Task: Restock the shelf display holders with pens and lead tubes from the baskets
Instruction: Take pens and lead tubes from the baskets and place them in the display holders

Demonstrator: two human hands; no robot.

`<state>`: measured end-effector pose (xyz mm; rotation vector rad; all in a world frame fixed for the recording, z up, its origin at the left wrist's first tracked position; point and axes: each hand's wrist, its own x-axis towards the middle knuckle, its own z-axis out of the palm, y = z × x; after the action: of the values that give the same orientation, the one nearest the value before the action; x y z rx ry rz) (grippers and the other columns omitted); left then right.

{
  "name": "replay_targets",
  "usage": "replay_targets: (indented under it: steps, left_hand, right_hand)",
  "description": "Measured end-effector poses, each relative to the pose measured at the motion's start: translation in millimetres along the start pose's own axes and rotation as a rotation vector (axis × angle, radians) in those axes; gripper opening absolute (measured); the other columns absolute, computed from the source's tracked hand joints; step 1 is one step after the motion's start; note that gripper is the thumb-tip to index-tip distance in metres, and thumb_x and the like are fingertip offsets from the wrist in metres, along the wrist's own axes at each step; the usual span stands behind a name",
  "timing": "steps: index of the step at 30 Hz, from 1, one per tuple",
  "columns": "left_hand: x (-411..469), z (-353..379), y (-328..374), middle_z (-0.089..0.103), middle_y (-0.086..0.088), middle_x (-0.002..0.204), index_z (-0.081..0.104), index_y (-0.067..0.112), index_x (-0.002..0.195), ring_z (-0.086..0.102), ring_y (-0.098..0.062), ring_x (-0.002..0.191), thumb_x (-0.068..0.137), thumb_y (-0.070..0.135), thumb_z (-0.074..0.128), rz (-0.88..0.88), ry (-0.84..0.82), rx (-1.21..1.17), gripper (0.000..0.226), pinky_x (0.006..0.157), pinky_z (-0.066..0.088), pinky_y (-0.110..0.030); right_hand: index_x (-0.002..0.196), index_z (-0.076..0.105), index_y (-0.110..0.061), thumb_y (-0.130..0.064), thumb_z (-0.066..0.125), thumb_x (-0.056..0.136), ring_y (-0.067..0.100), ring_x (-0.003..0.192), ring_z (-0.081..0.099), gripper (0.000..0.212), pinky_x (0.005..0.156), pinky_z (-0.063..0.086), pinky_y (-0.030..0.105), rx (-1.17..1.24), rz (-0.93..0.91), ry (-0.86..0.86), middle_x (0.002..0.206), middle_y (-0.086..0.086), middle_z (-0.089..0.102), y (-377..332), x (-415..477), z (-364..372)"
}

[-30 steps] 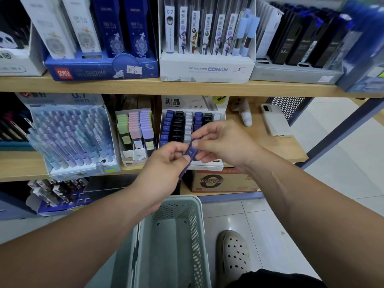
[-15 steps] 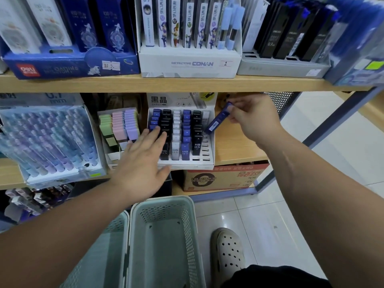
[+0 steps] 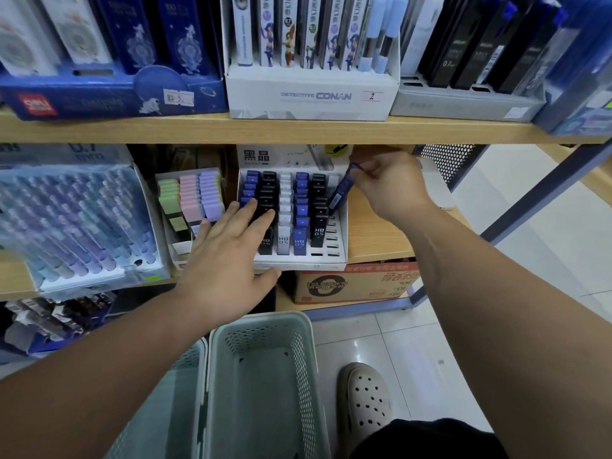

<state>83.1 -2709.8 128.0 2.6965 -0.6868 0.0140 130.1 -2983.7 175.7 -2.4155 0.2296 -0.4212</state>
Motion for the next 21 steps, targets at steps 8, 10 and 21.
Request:
replay_targets:
  steps: [8, 10, 21]
  left_hand:
    - [3, -11, 20, 0.056, 0.000, 0.142, 0.056, 0.023, 0.143, 0.048, -0.028, 0.130, 0.092, 0.032, 0.070, 0.149, 0.192, -0.108, 0.054, 0.109, 0.038, -0.049]
    - [2, -7, 24, 0.040, 0.004, 0.158, 0.046, 0.030, 0.150, 0.035, -0.025, 0.144, 0.093, 0.037, 0.066, 0.149, 0.094, -0.028, 0.060, 0.116, 0.027, -0.051]
    - [4, 1, 22, 0.008, 0.014, 0.167, 0.017, 0.041, 0.158, 0.000, -0.013, 0.155, 0.094, 0.051, 0.057, 0.088, -0.063, 0.033, 0.076, 0.122, 0.004, -0.053]
  right_hand:
    - [0.077, 0.072, -0.024, -0.011, 0.069, 0.082, 0.007, 0.058, 0.055, 0.013, 0.061, 0.048, 0.024, 0.085, -0.052, -0.113, 0.062, -0.011, 0.061, -24, -23, -34]
    - [0.082, 0.075, -0.023, -0.015, 0.072, 0.083, 0.011, 0.061, 0.064, 0.009, 0.066, 0.056, 0.025, -0.030, -0.067, -0.130, 0.063, -0.009, 0.066, -23, -30, -37]
    - [0.089, 0.072, -0.019, -0.005, 0.077, 0.084, 0.013, 0.058, 0.071, 0.017, 0.066, 0.062, 0.028, 0.043, 0.093, -0.291, 0.069, 0.003, 0.074, 0, -36, -41]
